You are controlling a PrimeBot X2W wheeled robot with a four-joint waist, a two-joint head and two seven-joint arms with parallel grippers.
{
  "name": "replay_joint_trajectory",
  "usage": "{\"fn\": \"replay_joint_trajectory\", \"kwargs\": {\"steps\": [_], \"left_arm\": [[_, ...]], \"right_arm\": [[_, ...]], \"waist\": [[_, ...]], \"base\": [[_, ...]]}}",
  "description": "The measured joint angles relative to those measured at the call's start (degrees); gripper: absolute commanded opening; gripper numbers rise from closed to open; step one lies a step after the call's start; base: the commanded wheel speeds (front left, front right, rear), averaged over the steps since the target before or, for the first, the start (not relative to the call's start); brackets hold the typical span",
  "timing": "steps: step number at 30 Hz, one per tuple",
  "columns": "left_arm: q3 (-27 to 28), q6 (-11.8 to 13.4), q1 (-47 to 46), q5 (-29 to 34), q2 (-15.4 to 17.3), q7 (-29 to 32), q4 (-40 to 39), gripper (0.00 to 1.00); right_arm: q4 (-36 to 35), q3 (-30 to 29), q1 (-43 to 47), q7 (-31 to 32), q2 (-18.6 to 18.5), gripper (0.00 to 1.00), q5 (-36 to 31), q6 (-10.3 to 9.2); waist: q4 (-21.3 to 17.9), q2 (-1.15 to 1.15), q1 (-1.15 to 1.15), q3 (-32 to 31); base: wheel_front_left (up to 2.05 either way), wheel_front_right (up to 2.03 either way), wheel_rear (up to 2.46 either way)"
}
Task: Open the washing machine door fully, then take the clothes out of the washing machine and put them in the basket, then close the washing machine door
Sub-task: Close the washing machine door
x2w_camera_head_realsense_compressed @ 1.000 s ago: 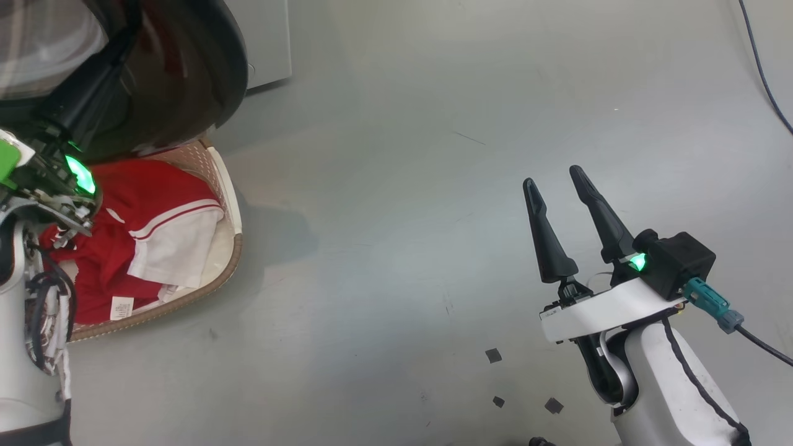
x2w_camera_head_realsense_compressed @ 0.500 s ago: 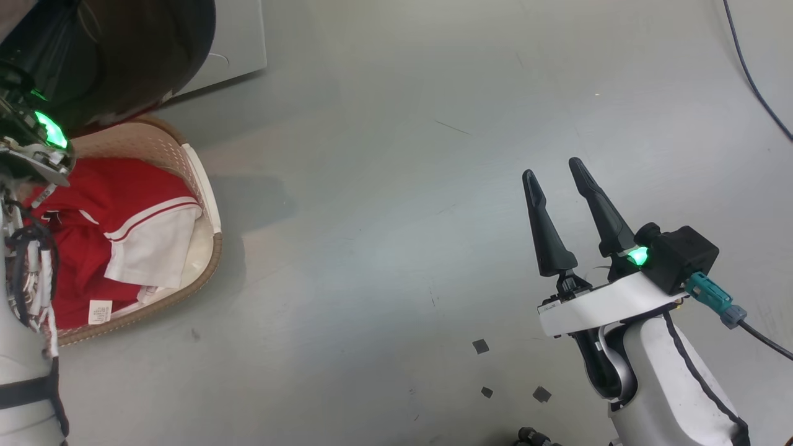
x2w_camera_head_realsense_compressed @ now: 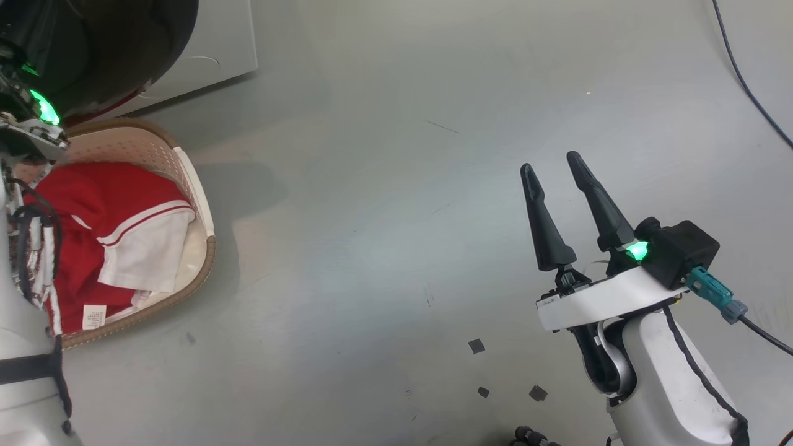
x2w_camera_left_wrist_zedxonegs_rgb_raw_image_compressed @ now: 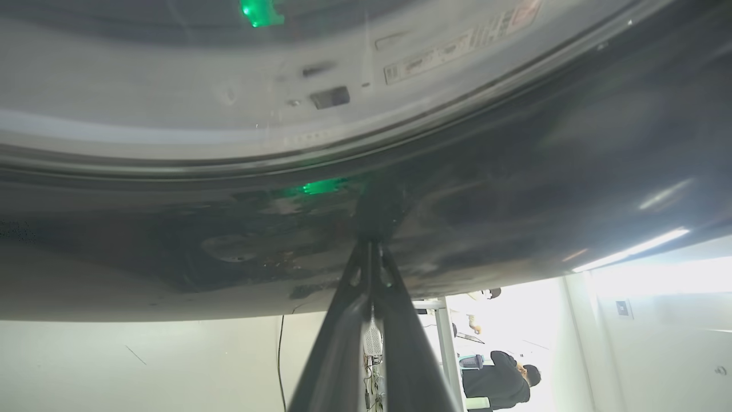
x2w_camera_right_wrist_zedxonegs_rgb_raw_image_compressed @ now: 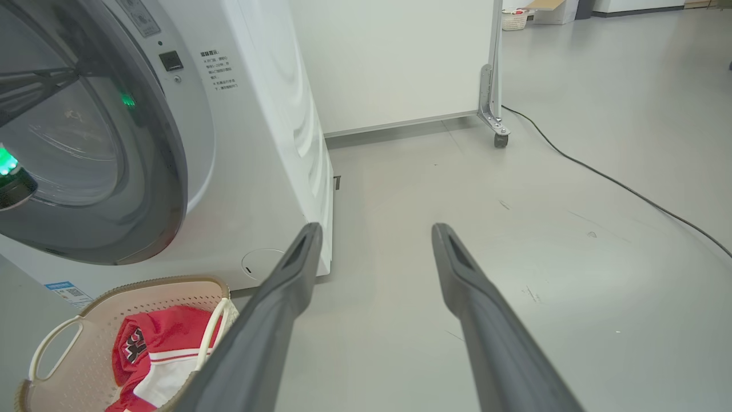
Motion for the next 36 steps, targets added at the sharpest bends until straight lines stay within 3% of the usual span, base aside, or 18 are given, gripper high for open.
{"fn": "replay_joint_trajectory", "kwargs": {"steps": [12,21,24,25,26,27,30,31,33,36], "left_arm": [[2.32,-2.45,2.99,-2.57,-3.39,-1.02,1.65,0.00],[6.59,-2.92,9.38,-4.72,-5.02,-3.70,-1.07,0.00],[8.54,-2.92,11.26,-5.67,-6.03,-4.90,-5.16,0.00],[8.94,-2.92,11.76,-5.67,-6.04,-5.02,-6.59,0.04],[9.33,-2.92,12.35,-5.67,-6.09,-5.08,-7.69,0.15],[9.72,-2.92,13.17,-5.67,-6.22,-5.52,-8.73,0.35],[11.51,-2.92,16.50,-5.75,-7.22,-6.58,-11.05,0.55],[11.79,-2.92,17.69,-6.01,-7.43,-6.72,-11.71,0.78],[11.82,-2.92,19.79,-6.97,-7.66,-6.72,-12.69,0.96],[11.43,-2.92,22.63,-7.06,-8.17,-6.71,-14.22,1.00]], "right_arm": [[0.24,-1.15,0.01,-0.01,0.00,1.00,-1.51,-0.14],[1.03,-2.10,0.07,-0.01,-0.02,1.00,-3.08,-0.13],[1.29,-2.59,0.24,-0.01,-0.01,1.00,-3.91,-0.13],[1.33,-2.87,0.36,-0.01,-0.02,1.00,-4.28,-0.13],[1.41,-3.14,0.51,-0.01,-0.02,1.00,-4.50,-0.13],[1.48,-3.41,0.78,-0.01,-0.04,1.00,-4.87,-0.13],[1.96,-4.14,1.71,-0.01,-0.27,1.00,-5.34,-0.13],[1.98,-4.35,1.94,-0.01,-0.42,1.00,-5.46,-0.13],[2.03,-4.67,2.47,-0.01,-0.76,1.00,-5.84,-0.13],[2.32,-4.85,3.06,-0.01,-1.09,1.00,-6.26,-0.10]], "waist": [[2.56,0.00,0.00,-1.38],[5.02,0.00,0.00,-2.96],[6.08,0.00,0.00,-3.66],[6.45,0.00,0.00,-3.92],[6.82,0.00,0.00,-4.18],[7.18,0.00,0.00,-4.45],[8.23,0.00,0.00,-5.41],[8.58,0.00,0.00,-5.77],[9.32,0.00,0.00,-6.47],[10.52,0.00,0.00,-7.49]], "base": [[0.00,0.00,0.00],[0.00,0.00,0.00],[0.00,0.00,0.00],[0.00,0.00,0.00],[0.00,0.00,0.00],[0.00,0.00,0.00],[0.00,0.00,0.00],[0.00,0.00,0.00],[0.00,0.00,0.00],[0.00,0.00,0.00]]}}
